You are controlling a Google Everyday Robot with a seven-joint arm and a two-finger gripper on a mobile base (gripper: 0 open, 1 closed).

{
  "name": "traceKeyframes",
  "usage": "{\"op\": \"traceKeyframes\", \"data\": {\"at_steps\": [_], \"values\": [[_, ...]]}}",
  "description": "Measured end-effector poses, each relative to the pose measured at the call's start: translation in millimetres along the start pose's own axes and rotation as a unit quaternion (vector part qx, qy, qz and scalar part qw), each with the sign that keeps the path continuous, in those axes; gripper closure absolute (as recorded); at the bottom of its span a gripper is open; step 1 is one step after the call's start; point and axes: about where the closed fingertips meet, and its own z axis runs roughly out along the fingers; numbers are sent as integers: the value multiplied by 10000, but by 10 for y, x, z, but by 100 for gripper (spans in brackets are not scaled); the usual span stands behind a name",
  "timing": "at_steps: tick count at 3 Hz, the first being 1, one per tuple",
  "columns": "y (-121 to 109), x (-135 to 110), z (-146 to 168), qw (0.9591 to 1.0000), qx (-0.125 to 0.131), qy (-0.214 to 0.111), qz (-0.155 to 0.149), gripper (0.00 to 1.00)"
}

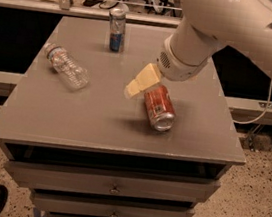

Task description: Place coke can upright

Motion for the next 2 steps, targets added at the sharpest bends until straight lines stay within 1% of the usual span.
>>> {"op": "traceKeyframes", "data": {"at_steps": [1, 2], "values": [[108, 69, 178, 9987, 170, 215, 424, 0], [167, 96, 321, 9962, 400, 389, 663, 0]]}}
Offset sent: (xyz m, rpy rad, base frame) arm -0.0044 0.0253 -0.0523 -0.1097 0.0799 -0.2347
